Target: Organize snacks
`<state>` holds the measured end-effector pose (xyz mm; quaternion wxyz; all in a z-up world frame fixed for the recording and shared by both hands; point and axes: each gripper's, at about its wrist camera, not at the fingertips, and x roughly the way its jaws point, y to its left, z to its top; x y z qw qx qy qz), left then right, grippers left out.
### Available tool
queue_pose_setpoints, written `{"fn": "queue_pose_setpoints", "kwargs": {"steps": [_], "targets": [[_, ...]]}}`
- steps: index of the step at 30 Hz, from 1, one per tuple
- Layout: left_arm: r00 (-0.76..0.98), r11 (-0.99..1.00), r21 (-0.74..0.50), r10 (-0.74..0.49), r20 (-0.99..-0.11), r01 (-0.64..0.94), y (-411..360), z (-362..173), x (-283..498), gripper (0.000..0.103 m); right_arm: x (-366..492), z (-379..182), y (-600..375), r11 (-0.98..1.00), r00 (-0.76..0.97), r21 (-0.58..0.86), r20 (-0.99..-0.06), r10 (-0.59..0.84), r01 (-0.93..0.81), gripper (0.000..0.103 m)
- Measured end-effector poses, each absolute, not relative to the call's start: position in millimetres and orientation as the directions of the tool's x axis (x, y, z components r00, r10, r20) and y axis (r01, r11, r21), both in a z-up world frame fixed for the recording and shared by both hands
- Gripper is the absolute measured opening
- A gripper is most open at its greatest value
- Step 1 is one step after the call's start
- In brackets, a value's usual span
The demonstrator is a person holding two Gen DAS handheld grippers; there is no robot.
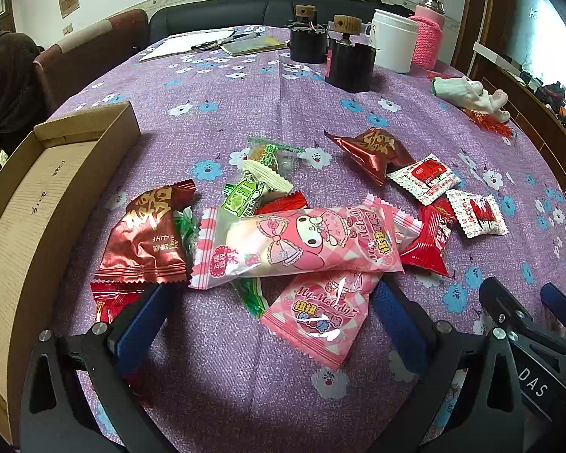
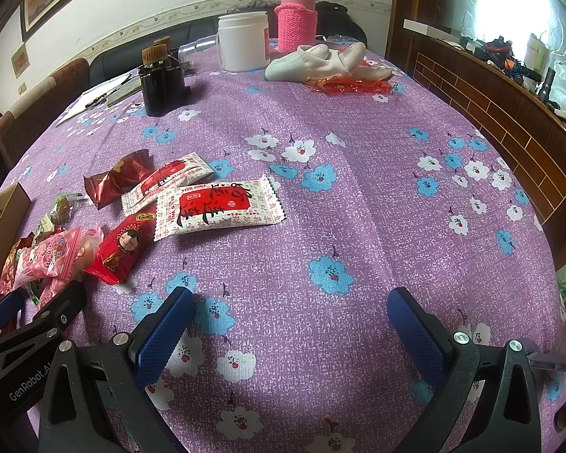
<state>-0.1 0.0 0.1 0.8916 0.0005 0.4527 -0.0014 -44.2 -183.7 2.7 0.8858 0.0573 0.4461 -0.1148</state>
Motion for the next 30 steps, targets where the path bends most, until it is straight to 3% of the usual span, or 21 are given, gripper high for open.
{"fn": "queue_pose_setpoints", "kwargs": {"steps": [30], "targets": [[0.59, 1.0, 0.0, 0.002, -0.807, -0.004, 2.2, -0.3, -0.2, 0.103, -44.3, 2.4, -183.7, 0.967, 0.576, -0.001, -0.803, -0.152, 0.254, 0.103]]}}
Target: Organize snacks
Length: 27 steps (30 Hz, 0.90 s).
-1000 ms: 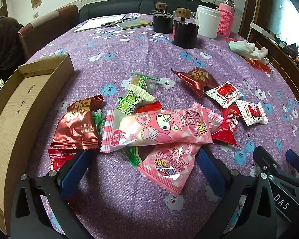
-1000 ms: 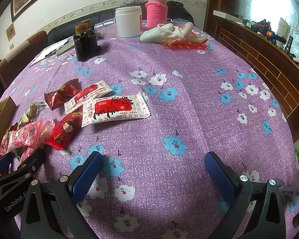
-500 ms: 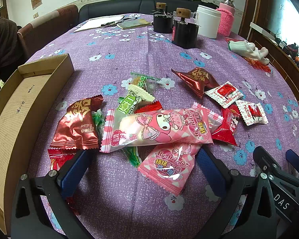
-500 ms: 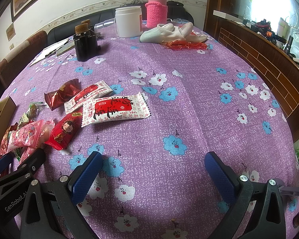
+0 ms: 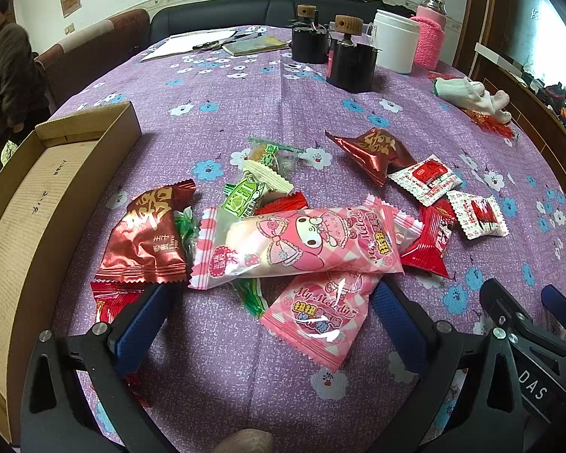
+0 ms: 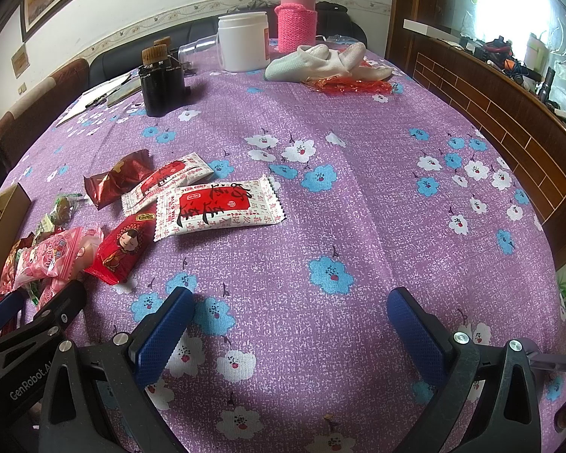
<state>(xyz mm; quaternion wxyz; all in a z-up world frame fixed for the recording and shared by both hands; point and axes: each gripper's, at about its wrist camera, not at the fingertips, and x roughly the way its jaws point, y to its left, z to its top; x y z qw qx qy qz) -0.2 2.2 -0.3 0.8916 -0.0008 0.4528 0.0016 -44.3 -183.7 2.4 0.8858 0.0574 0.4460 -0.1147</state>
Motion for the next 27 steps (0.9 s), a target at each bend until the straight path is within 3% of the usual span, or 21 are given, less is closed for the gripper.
{"fn": "queue_pose_setpoints", "kwargs": {"steps": [27], "targets": [[0.556, 0.999, 0.007, -0.017, -0.831, 0.042, 2, 3, -11, 0.103, -42, 2, -183, 0.967, 0.576, 0.001, -0.803, -0.151, 0.254, 0.103]]}}
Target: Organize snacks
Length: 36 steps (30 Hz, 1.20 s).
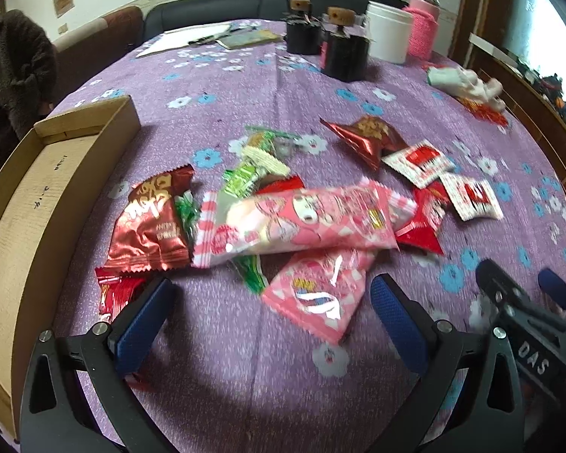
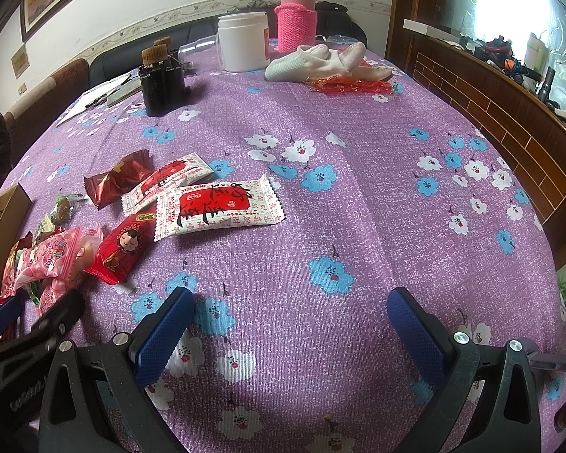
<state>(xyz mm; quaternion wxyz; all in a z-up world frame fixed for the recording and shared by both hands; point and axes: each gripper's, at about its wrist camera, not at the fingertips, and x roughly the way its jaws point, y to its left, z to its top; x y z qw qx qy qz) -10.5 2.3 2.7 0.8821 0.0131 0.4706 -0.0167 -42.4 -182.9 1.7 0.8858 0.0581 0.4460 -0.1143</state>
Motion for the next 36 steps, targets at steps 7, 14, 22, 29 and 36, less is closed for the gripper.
{"fn": "queue_pose_setpoints", "kwargs": {"steps": [7, 14, 22, 29, 36], "targets": [[0.556, 0.996, 0.01, -0.039, -0.83, 0.085, 0, 2, -21, 0.103, -46, 3, -184, 0.973, 0.544, 0.009, -0.83, -0.122, 0.232, 0.103], [0.546, 0.997, 0.01, -0.034, -0.837, 0.077, -2, 3, -25, 0.103, -47, 3, -182, 0.971, 0.53, 0.0, -0.838, -0.13, 0.239, 0.103], [0.515, 0.989, -0.038, -0.107, -0.851, 0.144, -3, 7, -37, 0.103, -51, 4, -181, 0.971, 0.535, 0.002, -0.835, -0.13, 0.238, 0.103], [0.622, 0.976, -0.108, -0.203, -0.756, 0.187, 18, 48, -66, 0.103, -58, 5, -176, 0.976, 0.536, -0.016, -0.834, -0.134, 0.219, 0.103], [0.697, 0.989, -0.121, -0.143, -0.703, 0.081, 92, 82, -63, 0.103, -60, 7, -177, 0.975, 0.537, -0.015, -0.833, -0.134, 0.221, 0.101]]}}
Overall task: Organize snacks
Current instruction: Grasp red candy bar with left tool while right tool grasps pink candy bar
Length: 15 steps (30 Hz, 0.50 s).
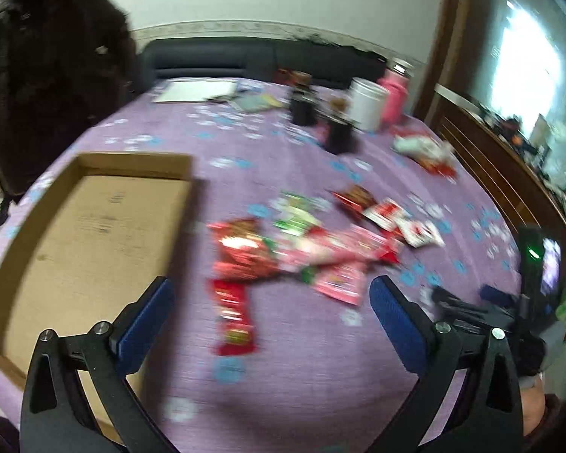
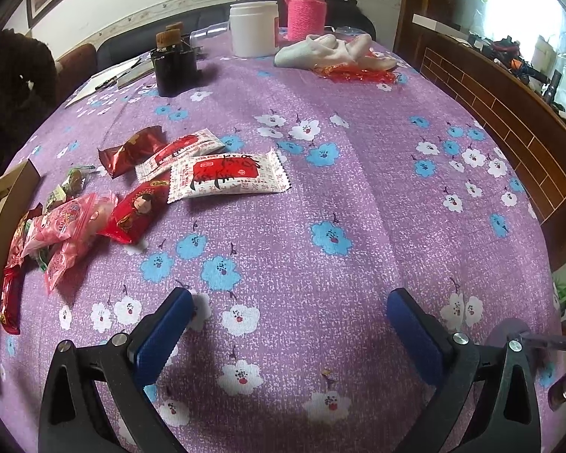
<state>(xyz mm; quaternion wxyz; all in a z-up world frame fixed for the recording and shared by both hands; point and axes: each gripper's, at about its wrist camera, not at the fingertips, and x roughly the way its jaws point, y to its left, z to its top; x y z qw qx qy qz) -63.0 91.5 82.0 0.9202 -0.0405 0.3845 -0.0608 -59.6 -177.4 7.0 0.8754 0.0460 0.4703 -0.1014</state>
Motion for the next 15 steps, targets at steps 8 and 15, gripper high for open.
{"fn": "queue_pose_setpoints", "kwargs": {"steps": [8, 15], "targets": [[0.716, 0.99, -0.131, -0.057, -0.695, -0.049, 149, 79, -54, 0.103, -77, 50, -165, 0.977, 0.675, 0.193, -0.734, 0.079, 0.095, 0.093], [0.681, 0.982, -0.187, -0.131, -0.72, -0.009, 155, 70, -55, 0.083, -49, 35, -121, 0.95, 0.584, 0.311, -0.769, 0.26, -0.013, 0.061]]}}
